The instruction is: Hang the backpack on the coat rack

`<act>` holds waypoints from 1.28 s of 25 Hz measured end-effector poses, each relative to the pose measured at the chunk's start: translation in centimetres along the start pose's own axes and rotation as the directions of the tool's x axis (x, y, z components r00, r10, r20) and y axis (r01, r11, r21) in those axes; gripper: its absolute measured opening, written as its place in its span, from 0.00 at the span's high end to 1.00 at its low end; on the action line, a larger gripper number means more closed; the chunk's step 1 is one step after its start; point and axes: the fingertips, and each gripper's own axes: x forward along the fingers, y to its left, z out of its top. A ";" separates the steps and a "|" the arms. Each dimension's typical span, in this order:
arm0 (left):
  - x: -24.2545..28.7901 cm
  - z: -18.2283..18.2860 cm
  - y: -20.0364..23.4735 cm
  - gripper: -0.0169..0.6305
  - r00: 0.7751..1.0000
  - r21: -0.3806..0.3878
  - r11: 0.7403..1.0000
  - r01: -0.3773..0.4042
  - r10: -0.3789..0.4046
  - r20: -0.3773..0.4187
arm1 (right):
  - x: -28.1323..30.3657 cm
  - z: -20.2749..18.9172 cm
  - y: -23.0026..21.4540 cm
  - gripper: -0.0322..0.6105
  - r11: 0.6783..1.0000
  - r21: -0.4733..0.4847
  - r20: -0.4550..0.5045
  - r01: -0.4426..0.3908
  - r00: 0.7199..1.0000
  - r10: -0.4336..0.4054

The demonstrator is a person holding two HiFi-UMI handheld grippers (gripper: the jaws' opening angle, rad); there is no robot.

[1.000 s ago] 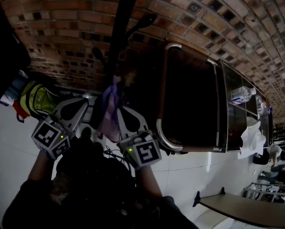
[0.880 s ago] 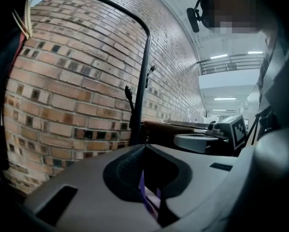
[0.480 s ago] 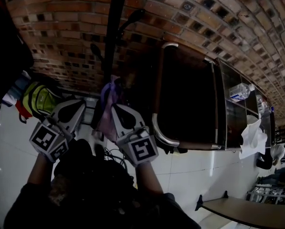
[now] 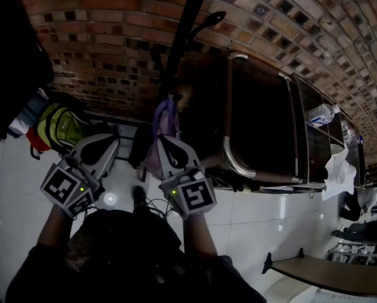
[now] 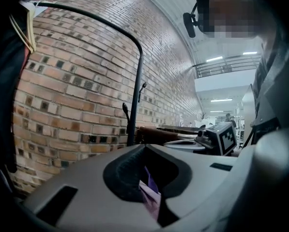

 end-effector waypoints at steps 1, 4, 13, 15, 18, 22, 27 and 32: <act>-1.1 -0.1 0.1 0.91 1.000 -0.001 1.000 0.003 -0.003 0.001 | 0.1 0.0 1.0 0.90 1.000 0.000 0.000 0.008 1.000 -0.008; -4.6 -0.7 0.6 0.91 1.000 -0.006 1.000 0.006 -0.006 0.000 | 0.0 0.1 3.7 0.91 0.999 0.005 0.005 0.039 0.999 -0.039; -15.5 -1.4 -0.7 0.91 0.998 -0.025 0.998 0.064 -0.065 -0.008 | -3.0 1.0 13.4 0.90 0.990 0.000 0.004 0.138 0.990 -0.138; -18.0 -1.6 -1.0 0.91 0.997 -0.020 0.996 0.081 -0.082 -0.011 | -3.8 1.2 15.8 0.91 0.988 -0.007 0.005 0.155 0.988 -0.155; -21.4 -1.6 -1.7 0.91 0.995 -0.009 0.995 0.100 -0.100 0.007 | -5.0 1.5 19.3 0.90 0.983 -0.015 0.008 0.182 0.983 -0.181; -25.0 -1.5 -2.5 0.91 0.992 -0.007 0.993 0.122 -0.122 0.028 | -6.5 1.9 23.2 0.90 0.978 -0.033 0.005 0.207 0.978 -0.207; -28.0 -1.5 -3.2 0.91 0.988 -0.024 0.988 0.151 -0.150 0.032 | -7.8 2.7 26.4 0.91 0.969 -0.062 -0.010 0.239 0.971 -0.240; -29.0 -1.5 -4.0 0.91 0.986 -0.042 0.985 0.167 -0.165 0.035 | -9.1 3.4 27.5 0.91 0.964 -0.074 -0.022 0.256 0.966 -0.258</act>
